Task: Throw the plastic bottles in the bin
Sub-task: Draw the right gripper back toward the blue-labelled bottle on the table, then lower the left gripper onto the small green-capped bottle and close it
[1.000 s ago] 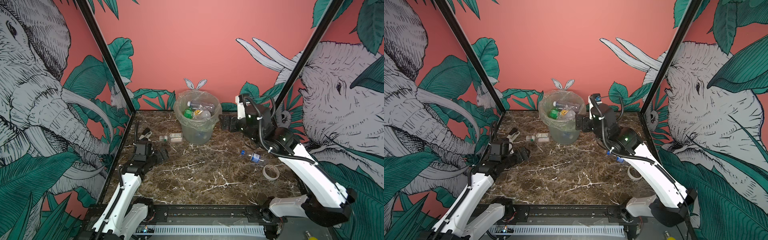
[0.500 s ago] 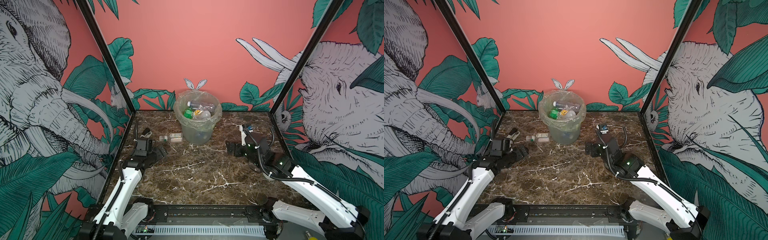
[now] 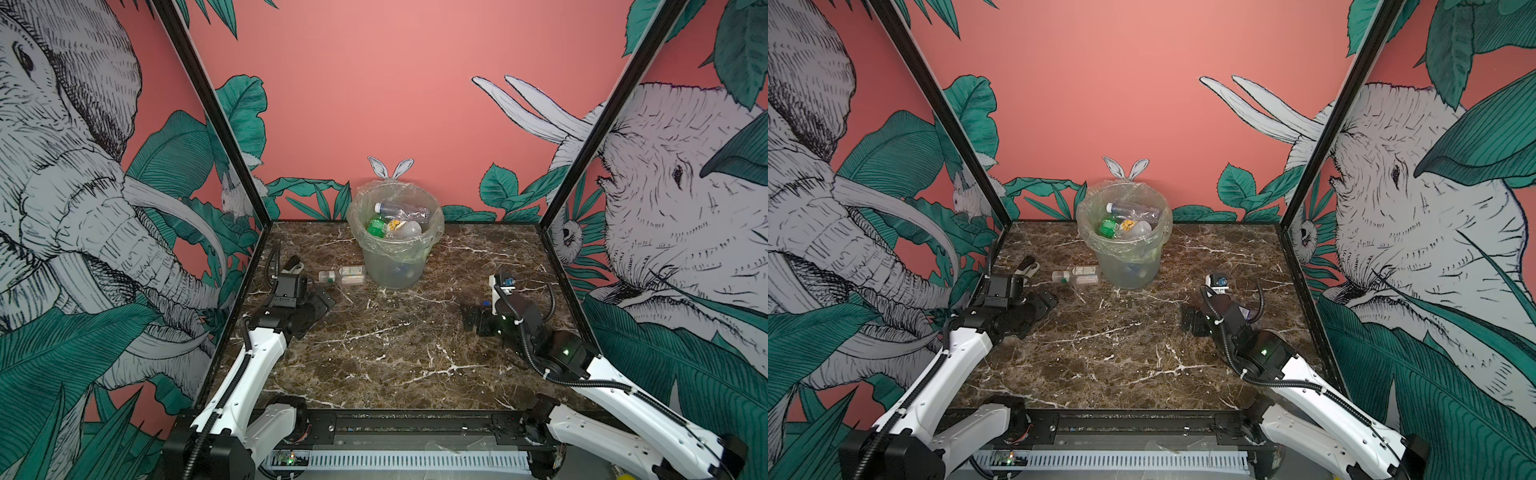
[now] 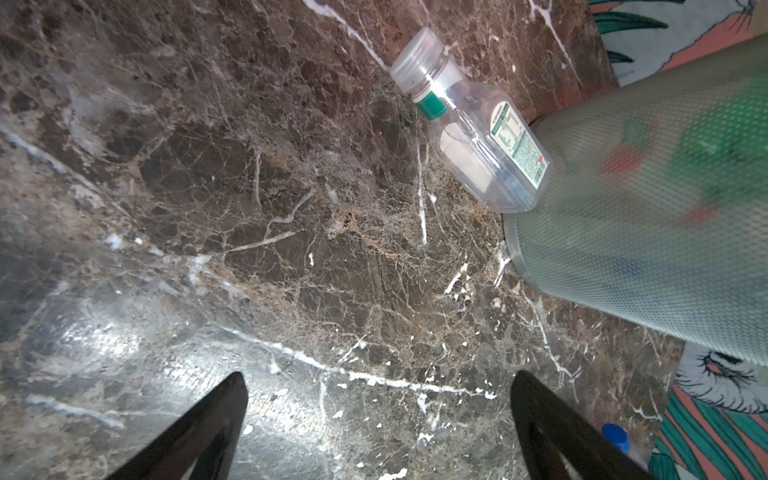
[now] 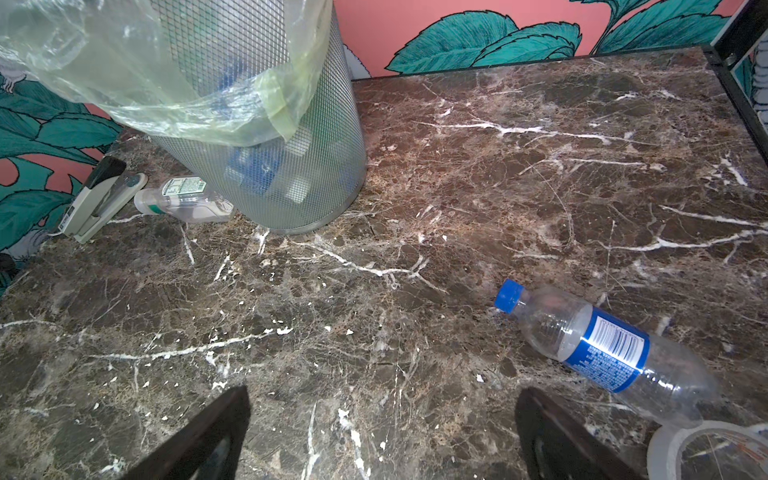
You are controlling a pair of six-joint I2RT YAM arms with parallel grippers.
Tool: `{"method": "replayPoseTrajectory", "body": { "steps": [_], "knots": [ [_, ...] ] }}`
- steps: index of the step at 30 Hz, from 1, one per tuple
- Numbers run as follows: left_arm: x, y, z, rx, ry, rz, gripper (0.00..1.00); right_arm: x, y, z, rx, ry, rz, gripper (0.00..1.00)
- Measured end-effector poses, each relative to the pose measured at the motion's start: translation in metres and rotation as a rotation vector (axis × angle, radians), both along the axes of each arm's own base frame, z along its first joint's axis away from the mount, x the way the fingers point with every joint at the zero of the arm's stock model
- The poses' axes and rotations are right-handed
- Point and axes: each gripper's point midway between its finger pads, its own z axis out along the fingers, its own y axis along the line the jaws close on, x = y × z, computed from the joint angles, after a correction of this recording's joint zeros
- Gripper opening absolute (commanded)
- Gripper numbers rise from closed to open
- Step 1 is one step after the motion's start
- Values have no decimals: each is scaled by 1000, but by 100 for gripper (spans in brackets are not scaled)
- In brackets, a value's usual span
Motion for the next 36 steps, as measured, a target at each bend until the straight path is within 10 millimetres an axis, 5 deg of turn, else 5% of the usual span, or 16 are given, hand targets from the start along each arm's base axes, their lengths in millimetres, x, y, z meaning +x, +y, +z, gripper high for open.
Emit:
{"method": "replayPoseTrajectory", "body": {
  "steps": [8, 23, 28, 36],
  "knots": [
    [13, -8, -27, -89, 165, 110, 99, -9, -9, -19, 10, 26, -20, 99],
    [46, -9, -21, -172, 139, 269, 99, -23, -30, -28, 33, 28, -73, 99],
    [71, -11, -21, -180, 139, 295, 99, -23, -36, -28, 17, 20, -95, 99],
    [92, -20, -57, -215, 224, 328, 99, -20, -45, -44, -53, 32, -137, 99]
  ]
}}
